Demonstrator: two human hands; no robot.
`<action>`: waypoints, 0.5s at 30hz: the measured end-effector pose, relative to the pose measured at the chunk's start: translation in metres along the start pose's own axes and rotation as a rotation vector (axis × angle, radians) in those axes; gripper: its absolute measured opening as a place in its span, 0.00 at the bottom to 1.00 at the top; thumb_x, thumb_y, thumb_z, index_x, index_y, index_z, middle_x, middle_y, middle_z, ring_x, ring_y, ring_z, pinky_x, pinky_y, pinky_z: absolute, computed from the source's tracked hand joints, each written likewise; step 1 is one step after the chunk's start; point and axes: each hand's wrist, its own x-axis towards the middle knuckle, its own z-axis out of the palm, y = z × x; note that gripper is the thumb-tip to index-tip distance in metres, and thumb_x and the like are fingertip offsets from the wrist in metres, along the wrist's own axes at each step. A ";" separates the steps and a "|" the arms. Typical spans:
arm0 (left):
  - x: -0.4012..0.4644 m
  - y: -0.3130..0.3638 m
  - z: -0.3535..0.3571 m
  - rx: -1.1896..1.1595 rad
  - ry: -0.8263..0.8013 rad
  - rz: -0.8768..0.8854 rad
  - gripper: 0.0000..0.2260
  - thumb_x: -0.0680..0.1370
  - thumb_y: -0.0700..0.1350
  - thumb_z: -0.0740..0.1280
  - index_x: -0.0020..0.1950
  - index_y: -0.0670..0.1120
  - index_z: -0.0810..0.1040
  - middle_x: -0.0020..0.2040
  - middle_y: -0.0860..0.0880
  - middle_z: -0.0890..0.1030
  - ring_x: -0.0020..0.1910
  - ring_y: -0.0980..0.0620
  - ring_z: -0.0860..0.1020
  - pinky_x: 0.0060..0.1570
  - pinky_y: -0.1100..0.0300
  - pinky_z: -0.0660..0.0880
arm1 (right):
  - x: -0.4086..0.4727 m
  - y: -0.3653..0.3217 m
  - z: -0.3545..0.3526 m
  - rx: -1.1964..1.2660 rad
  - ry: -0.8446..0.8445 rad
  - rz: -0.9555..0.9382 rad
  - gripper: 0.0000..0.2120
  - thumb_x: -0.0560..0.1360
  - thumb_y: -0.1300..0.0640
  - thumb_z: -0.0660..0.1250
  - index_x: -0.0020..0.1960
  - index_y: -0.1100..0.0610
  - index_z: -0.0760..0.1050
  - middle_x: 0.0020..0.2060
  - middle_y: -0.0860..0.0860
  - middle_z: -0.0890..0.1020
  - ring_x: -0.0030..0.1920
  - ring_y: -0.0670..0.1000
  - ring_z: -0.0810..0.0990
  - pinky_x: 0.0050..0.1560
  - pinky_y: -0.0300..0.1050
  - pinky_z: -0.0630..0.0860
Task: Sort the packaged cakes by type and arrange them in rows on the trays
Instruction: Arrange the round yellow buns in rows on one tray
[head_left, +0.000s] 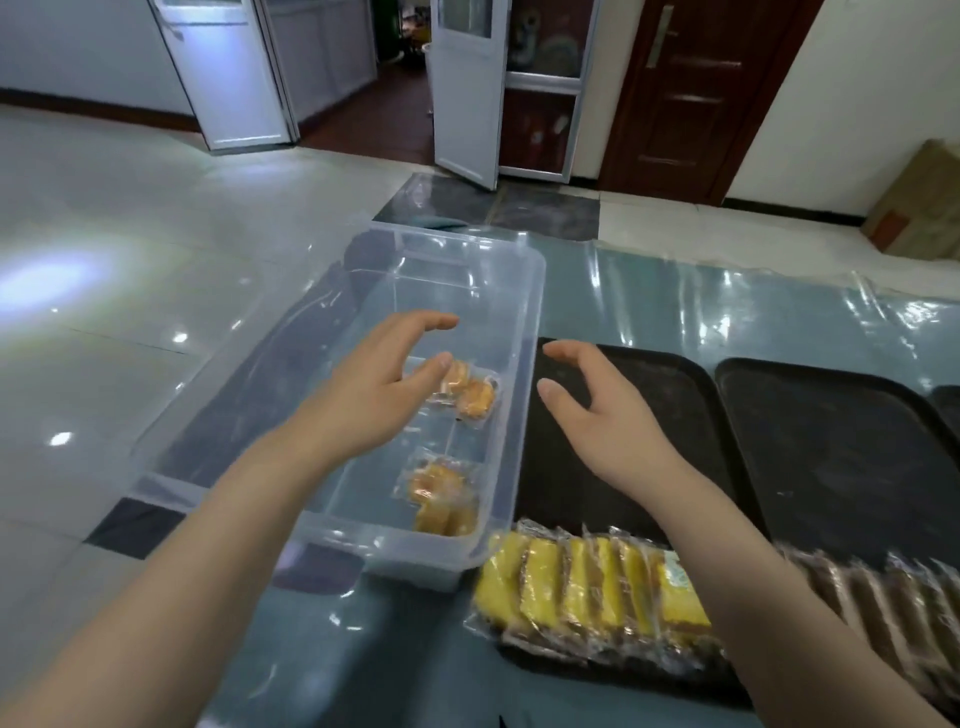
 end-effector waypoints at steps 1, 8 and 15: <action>0.002 -0.012 -0.010 0.033 -0.011 0.004 0.17 0.82 0.49 0.62 0.71 0.56 0.69 0.67 0.62 0.69 0.63 0.68 0.64 0.52 0.80 0.61 | 0.005 -0.007 0.008 -0.013 -0.006 -0.012 0.19 0.81 0.50 0.64 0.71 0.47 0.68 0.69 0.43 0.72 0.70 0.42 0.67 0.66 0.38 0.62; 0.029 -0.081 -0.061 0.267 -0.166 0.033 0.19 0.82 0.49 0.63 0.72 0.52 0.69 0.71 0.53 0.70 0.71 0.53 0.67 0.66 0.60 0.63 | 0.049 -0.044 0.056 -0.292 -0.238 -0.040 0.21 0.82 0.49 0.61 0.73 0.51 0.66 0.70 0.48 0.72 0.69 0.48 0.70 0.63 0.37 0.65; 0.078 -0.085 -0.066 0.319 -0.275 0.109 0.20 0.81 0.49 0.64 0.73 0.52 0.68 0.73 0.53 0.69 0.65 0.52 0.71 0.63 0.59 0.65 | 0.099 -0.058 0.078 -0.653 -0.599 0.136 0.17 0.81 0.47 0.61 0.67 0.53 0.71 0.60 0.50 0.77 0.56 0.53 0.75 0.51 0.47 0.71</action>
